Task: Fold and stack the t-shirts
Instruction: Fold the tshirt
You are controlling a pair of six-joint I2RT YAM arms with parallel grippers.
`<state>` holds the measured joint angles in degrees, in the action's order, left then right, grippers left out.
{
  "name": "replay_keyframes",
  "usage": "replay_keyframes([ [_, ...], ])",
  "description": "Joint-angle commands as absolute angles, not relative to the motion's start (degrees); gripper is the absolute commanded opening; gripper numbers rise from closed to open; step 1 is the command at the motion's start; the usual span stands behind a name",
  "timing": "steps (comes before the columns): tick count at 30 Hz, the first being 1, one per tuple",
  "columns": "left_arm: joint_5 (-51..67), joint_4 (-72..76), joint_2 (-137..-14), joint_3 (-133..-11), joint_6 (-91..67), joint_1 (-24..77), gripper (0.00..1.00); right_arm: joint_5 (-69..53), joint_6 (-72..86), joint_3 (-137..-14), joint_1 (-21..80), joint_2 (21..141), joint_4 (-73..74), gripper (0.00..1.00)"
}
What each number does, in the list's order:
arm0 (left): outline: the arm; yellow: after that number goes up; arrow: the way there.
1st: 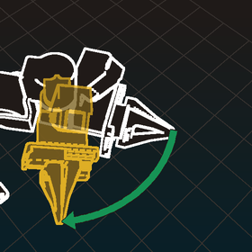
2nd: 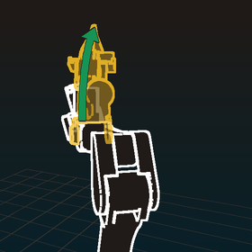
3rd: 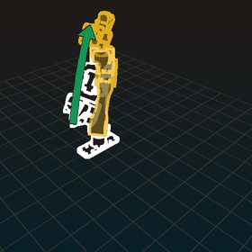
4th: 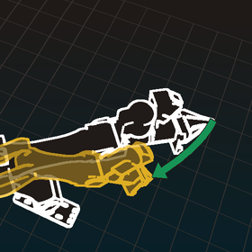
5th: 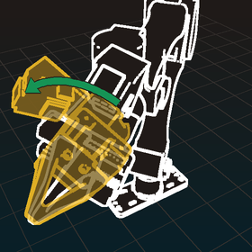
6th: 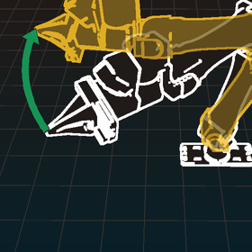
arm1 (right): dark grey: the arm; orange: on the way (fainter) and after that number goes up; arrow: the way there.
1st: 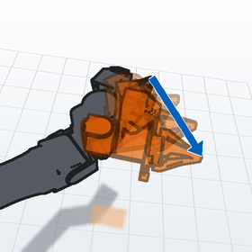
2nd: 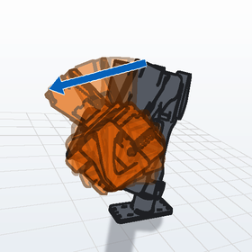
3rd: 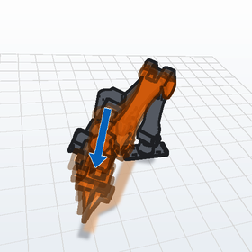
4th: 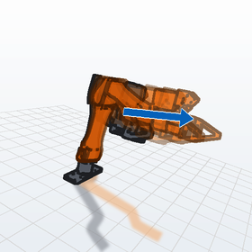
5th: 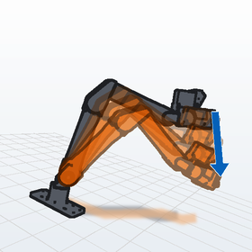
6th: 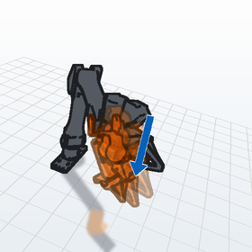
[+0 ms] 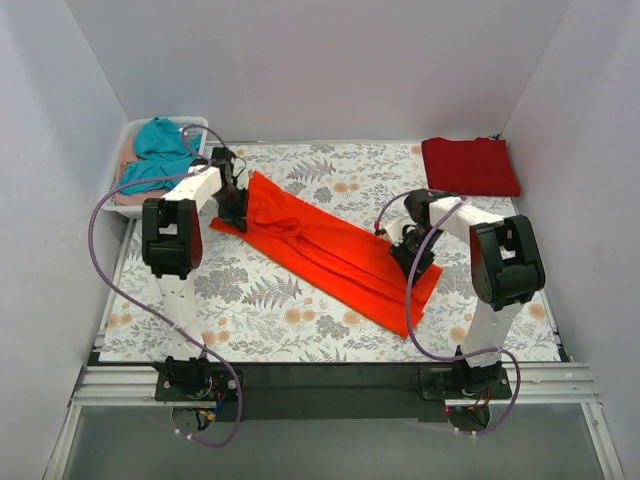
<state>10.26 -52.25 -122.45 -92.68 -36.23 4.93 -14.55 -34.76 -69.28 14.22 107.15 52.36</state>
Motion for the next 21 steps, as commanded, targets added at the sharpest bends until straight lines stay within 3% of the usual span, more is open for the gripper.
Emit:
replay_keyframes([
  [1,6.3,-50.1,-132.7,-108.7,-33.1,5.3,0.09,-20.5,-36.2,-62.7,24.8,106.0,54.0,0.26],
  [2,6.5,-52.2,-138.4,-114.6,-32.4,5.4,0.1,-22.6,-36.3,-62.1,27.6,105.1,54.2,0.27],
  [3,6.9,-56.6,-141.7,-128.8,-30.7,6.1,0.1,-27.5,-36.5,-62.1,33.0,103.6,54.6,0.29],
  [6,7.6,-60.0,-147.0,-145.2,-27.5,7.9,0.17,-37.0,-37.4,-65.4,39.3,101.4,56.6,0.36],
  [8,9.7,-56.7,-139.5,-140.0,-27.5,8.4,0.22,-40.2,-36.4,-67.8,38.9,101.2,57.0,0.39],
  [12,16.7,-45.3,-124.3,-115.2,-30.4,8.5,0.27,-41.0,-35.0,-73.5,36.7,101.6,56.5,0.41],
  [21,26.6,-43.9,-114.7,-93.4,-41.9,9.8,0.18,-30.8,-30.2,-77.8,33.4,109.6,51.5,0.33],
])
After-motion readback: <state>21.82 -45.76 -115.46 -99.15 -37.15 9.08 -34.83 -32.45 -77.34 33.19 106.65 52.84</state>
